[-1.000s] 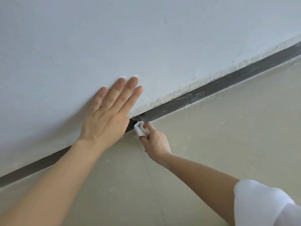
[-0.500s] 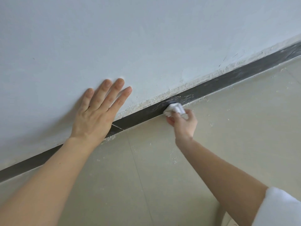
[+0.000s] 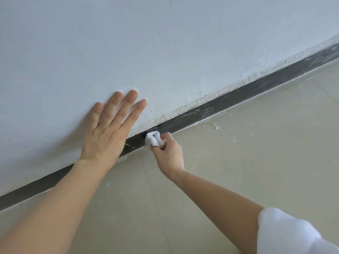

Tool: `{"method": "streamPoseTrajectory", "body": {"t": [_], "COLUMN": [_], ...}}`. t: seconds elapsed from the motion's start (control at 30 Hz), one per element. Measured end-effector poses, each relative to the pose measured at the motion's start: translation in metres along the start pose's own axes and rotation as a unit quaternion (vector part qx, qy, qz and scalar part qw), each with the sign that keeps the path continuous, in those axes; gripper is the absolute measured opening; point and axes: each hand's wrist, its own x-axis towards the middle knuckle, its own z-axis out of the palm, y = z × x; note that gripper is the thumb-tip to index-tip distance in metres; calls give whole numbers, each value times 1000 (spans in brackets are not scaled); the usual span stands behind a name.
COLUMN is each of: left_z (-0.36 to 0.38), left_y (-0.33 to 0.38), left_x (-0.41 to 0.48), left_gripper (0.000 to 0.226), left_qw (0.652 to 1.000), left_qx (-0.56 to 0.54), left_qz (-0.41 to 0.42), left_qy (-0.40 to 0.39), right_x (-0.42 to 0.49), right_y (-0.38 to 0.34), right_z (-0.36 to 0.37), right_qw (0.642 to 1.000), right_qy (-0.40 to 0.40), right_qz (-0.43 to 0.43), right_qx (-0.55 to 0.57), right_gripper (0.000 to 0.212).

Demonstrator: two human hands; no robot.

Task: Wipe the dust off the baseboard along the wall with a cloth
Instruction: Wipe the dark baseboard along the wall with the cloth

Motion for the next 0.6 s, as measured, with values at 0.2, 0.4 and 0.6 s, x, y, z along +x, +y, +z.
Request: {"method": "streamPoseTrajectory", "body": {"t": [0.2, 0.4, 0.6], "left_z": [3, 3, 0], "left_y": [3, 3, 6], "left_x": [0, -1, 0], "left_gripper": [101, 99, 102], "left_qw": [1000, 1000, 999], "left_qx": [14, -9, -31], "left_qz": [0, -4, -17], "left_qy": [13, 24, 4], "right_x": [30, 48, 3], "right_y": [7, 13, 6], "right_z": [-52, -98, -47], "right_qw": [995, 969, 998], "right_qy": [73, 237, 49], "right_qz": [-23, 28, -17], "right_qx": [-57, 70, -24], "right_gripper": [27, 15, 38]}}
